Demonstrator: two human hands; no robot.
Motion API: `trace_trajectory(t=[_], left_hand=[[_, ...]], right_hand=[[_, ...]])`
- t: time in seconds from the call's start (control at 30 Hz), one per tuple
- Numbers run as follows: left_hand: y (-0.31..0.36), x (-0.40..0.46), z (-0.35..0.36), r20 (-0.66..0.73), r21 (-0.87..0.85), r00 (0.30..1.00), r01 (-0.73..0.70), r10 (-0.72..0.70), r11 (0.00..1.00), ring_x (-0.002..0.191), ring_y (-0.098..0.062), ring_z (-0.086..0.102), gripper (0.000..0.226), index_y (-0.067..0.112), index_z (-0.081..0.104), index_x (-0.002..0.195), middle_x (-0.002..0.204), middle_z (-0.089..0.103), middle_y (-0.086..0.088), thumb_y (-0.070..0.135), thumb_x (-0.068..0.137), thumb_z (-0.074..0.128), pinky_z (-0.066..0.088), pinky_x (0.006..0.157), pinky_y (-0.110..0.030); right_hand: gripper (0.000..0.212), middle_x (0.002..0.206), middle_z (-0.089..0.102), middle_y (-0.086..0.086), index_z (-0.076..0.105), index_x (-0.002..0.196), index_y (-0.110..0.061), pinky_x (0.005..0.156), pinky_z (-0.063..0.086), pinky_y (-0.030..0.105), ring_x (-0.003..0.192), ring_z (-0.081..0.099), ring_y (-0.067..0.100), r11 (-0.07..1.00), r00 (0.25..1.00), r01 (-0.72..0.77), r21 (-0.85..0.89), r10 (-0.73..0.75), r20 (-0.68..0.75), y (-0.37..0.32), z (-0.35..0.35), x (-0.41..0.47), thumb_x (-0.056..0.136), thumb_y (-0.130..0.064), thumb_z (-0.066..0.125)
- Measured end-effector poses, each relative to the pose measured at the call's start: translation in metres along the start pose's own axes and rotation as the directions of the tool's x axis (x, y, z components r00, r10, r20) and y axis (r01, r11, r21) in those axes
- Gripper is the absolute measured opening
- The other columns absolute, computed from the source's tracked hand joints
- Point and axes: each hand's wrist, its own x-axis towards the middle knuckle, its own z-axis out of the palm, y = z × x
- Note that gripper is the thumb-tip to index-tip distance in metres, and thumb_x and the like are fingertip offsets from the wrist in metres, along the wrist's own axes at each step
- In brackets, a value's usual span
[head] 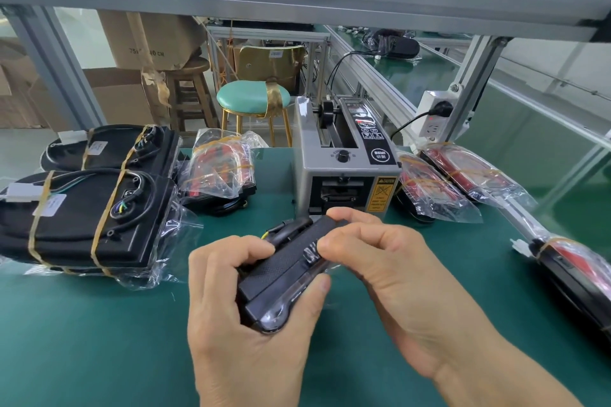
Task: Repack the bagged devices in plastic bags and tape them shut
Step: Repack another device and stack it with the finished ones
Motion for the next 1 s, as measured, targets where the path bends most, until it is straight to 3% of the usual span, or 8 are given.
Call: trace_trajectory(t=[0.2, 0.43, 0.6, 0.7, 0.8, 0.9, 1.0], left_hand=[[0.000, 0.000, 0.003, 0.042, 0.008, 0.996, -0.073, 0.073, 0.997, 0.081, -0.003, 0.057, 0.037, 0.025, 0.062, 0.086, 0.095, 0.047, -0.003, 0.023, 0.056, 0.084, 0.043, 0.070, -0.004], [0.002, 0.001, 0.002, 0.054, 0.008, 0.997, -0.058, 0.058, 0.998, 0.079, -0.011, 0.054, 0.016, 0.035, 0.069, 0.079, 0.095, 0.044, -0.006, 0.037, 0.064, 0.074, 0.044, 0.070, -0.009], [0.003, 0.001, 0.002, 0.053, 0.054, 0.997, -0.058, 0.055, 0.997, 0.077, -0.011, 0.052, 0.018, 0.034, 0.068, 0.081, 0.095, 0.045, -0.005, 0.041, 0.065, 0.073, 0.044, 0.069, -0.011], [0.002, 0.001, 0.002, 0.044, 0.052, 0.997, -0.061, 0.059, 0.997, 0.077, -0.010, 0.052, 0.019, 0.033, 0.067, 0.081, 0.095, 0.045, -0.005, 0.039, 0.064, 0.073, 0.042, 0.070, -0.008], [0.001, 0.002, 0.001, 0.042, 0.043, 0.996, -0.076, 0.074, 0.996, 0.077, -0.006, 0.051, 0.019, 0.032, 0.067, 0.081, 0.094, 0.046, -0.006, 0.038, 0.064, 0.073, 0.040, 0.071, -0.005], [0.002, 0.002, 0.000, 0.039, 0.037, 0.996, -0.084, 0.083, 0.996, 0.074, -0.004, 0.052, 0.021, 0.029, 0.066, 0.080, 0.092, 0.047, -0.006, 0.038, 0.063, 0.075, 0.041, 0.068, -0.004], [0.000, 0.002, -0.002, 0.043, 0.046, 0.994, -0.101, 0.099, 0.994, 0.077, 0.001, 0.053, 0.023, 0.026, 0.066, 0.081, 0.090, 0.049, -0.005, 0.037, 0.062, 0.074, 0.041, 0.068, -0.003]], right_hand=[[0.007, 0.118, 0.060, -0.008, 0.072, 0.054, -0.016, 0.083, 0.035, 0.019, 0.106, 0.049, -0.018, 0.986, 0.997, 0.060, -0.153, -0.066, -0.033, -0.001, 0.003, 0.000, 0.060, -0.019, 0.070], [0.008, 0.111, 0.058, -0.016, 0.073, 0.056, -0.018, 0.078, 0.036, 0.017, 0.099, 0.052, -0.018, 0.954, 0.989, 0.109, -0.278, -0.132, -0.066, 0.003, 0.003, 0.002, 0.056, -0.023, 0.068], [0.007, 0.105, 0.059, -0.021, 0.073, 0.065, -0.018, 0.072, 0.039, 0.015, 0.096, 0.056, -0.009, 0.930, 0.983, 0.123, -0.347, -0.162, -0.087, 0.007, 0.000, 0.004, 0.060, -0.021, 0.076], [0.033, 0.104, 0.064, -0.009, 0.065, 0.093, -0.027, 0.077, 0.047, 0.020, 0.090, 0.063, 0.006, 0.961, 0.985, 0.088, -0.261, -0.123, -0.121, 0.007, -0.009, 0.007, 0.067, -0.012, 0.078], [0.030, 0.102, 0.066, -0.012, 0.063, 0.098, -0.030, 0.090, 0.049, 0.027, 0.096, 0.062, 0.007, 0.992, 0.994, 0.077, -0.103, -0.085, -0.076, 0.004, -0.010, 0.007, 0.071, -0.021, 0.075], [0.039, 0.101, 0.064, -0.020, 0.062, 0.100, -0.035, 0.085, 0.045, 0.014, 0.096, 0.060, -0.003, 0.933, 0.985, 0.154, -0.325, -0.170, -0.020, 0.008, -0.004, 0.010, 0.063, -0.038, 0.073], [0.023, 0.098, 0.067, -0.011, 0.063, 0.096, -0.032, 0.088, 0.049, 0.026, 0.091, 0.061, 0.005, 0.906, 0.968, 0.203, -0.372, -0.244, -0.067, 0.013, -0.010, 0.015, 0.077, -0.024, 0.072]])
